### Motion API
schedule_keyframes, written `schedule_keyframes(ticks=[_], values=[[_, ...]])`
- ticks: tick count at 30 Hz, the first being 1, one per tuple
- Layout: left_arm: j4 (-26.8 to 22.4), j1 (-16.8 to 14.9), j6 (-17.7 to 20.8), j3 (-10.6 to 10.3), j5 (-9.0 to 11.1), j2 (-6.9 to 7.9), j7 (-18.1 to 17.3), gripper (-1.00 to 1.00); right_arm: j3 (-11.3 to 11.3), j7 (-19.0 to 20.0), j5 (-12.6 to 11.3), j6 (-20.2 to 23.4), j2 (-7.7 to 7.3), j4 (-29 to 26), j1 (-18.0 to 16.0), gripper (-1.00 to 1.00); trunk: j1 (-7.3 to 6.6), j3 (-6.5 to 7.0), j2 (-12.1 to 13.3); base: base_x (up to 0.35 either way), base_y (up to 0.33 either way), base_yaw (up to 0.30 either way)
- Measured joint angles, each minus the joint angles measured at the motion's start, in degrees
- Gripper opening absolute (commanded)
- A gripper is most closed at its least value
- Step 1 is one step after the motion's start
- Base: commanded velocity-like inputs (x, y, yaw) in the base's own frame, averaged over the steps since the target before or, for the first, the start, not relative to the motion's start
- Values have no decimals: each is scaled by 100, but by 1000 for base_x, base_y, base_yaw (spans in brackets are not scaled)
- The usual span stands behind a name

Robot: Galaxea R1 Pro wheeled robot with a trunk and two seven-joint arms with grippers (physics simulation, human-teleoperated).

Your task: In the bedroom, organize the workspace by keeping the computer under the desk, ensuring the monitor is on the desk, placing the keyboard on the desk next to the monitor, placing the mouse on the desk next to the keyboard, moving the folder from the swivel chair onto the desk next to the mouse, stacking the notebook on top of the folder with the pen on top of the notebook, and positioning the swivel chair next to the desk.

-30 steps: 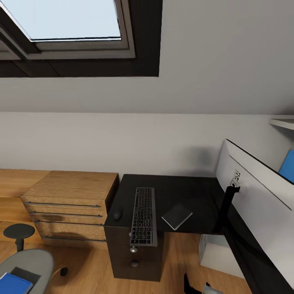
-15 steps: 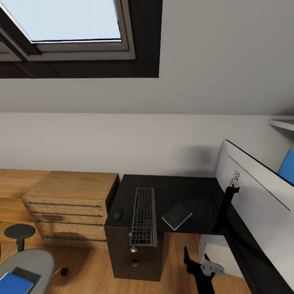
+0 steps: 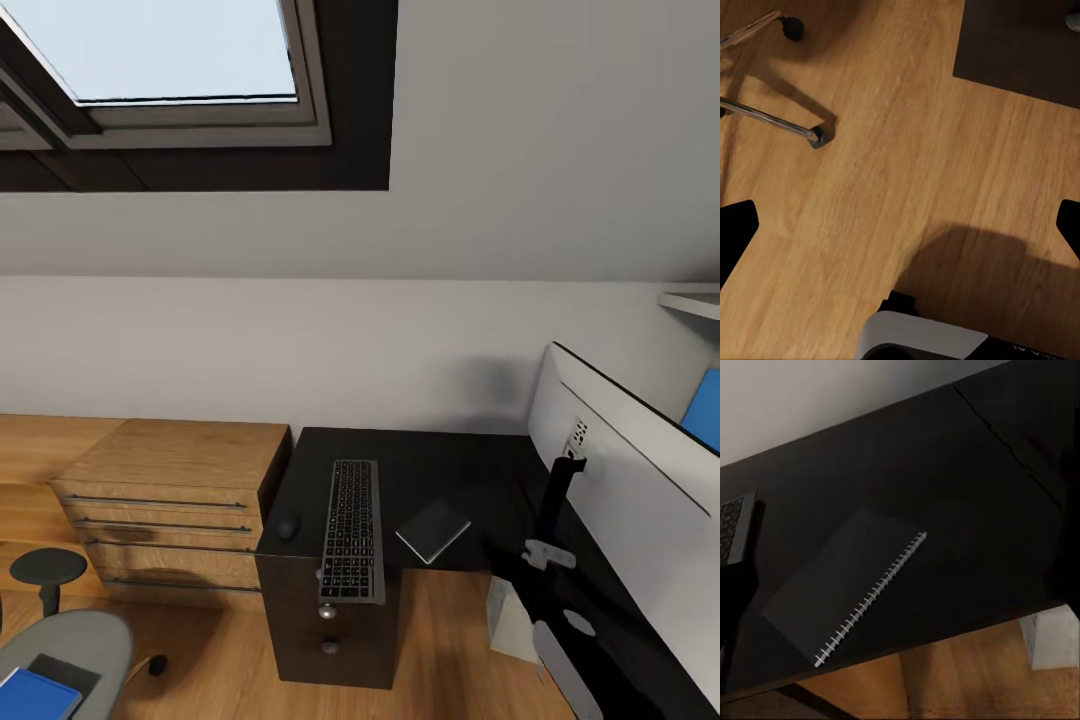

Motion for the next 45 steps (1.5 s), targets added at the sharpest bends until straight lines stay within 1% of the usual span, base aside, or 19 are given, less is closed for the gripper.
schedule_keyframes(ticks=[1,2,6,8,12,13,14,16,18,19,25,45], values=[[0,-1,-13,0,1,1,2,100,-12,-244,-4,436,-43,-195,-11,100,0,0,0,0,0,0],[0,0,-20,0,0,1,2,100,-21,-357,-2,613,-61,-272,-14,100,0,0,0,0,0,0],[0,1,-66,0,-3,0,4,100,-48,-689,2,1048,-114,-482,-24,100,0,0,0,0,0,0],[2,0,-82,0,-4,-2,2,100,-52,-756,2,1099,-123,-515,-26,100,0,0,1,0,0,0],[3,3,-96,3,0,4,4,100,-43,-772,6,905,-198,-579,-21,100,0,0,1,0,0,0],[2,2,-98,6,1,8,4,100,-41,-772,6,787,-218,-590,-18,100,0,0,0,0,0,-20],[3,0,-100,8,2,15,4,100,-43,-772,3,535,-243,-592,-13,100,0,0,0,0,0,-73],[6,-1,-101,9,3,14,4,100,-45,-772,16,378,-256,-579,-7,100,0,0,0,0,0,-121],[8,-1,-102,5,3,12,4,100,-46,-769,67,293,-272,-562,-1,100,0,0,1,0,0,-206],[6,0,-102,4,3,13,2,100,-44,-768,131,249,-289,-550,3,100,0,0,1,0,0,-237],[7,-2,-102,5,3,15,-1,100,-41,-771,222,207,-304,-535,7,100,0,0,1,0,0,-259],[4,-2,-102,0,2,10,3,100,-37,-766,243,117,-305,-529,8,100,0,0,0,9,-1,-256]])
